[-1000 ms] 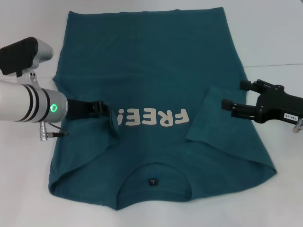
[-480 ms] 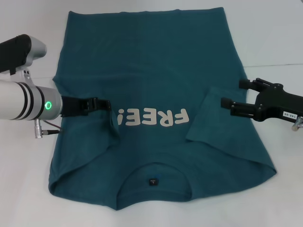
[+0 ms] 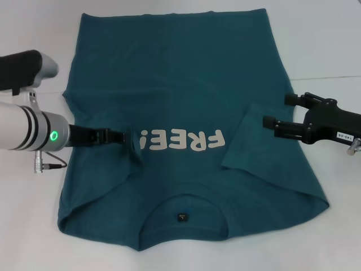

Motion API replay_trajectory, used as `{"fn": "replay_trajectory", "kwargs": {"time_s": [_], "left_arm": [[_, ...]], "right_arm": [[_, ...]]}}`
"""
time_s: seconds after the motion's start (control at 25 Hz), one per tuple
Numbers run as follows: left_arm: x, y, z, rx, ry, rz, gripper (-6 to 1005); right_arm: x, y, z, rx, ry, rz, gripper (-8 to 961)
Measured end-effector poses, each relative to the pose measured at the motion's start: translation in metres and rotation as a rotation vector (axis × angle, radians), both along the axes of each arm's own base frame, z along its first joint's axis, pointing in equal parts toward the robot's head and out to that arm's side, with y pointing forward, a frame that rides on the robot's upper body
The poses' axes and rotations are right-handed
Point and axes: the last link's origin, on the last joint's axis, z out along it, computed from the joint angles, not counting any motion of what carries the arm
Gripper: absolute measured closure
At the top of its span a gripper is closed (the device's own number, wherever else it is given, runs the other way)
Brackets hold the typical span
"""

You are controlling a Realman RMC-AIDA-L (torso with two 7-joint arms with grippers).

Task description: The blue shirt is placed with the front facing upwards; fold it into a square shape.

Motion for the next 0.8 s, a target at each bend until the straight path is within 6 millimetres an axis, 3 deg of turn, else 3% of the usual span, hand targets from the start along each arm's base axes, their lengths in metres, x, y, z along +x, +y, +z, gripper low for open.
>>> {"fn": "replay_trajectory", "kwargs": {"time_s": [0.48,0.8], "left_arm": [[0.021,-0.002,-0.024,-0.072,0.104,-0.084,81],[0.038,0.002,-0.032,-0.059,0.034,-0.098,81]], "right_arm": [[0.0,0.001,0.001,0.004,0.0,0.001,11],[0.002,0.001,0.0,0.011,-0.002,-0.007,11]]}}
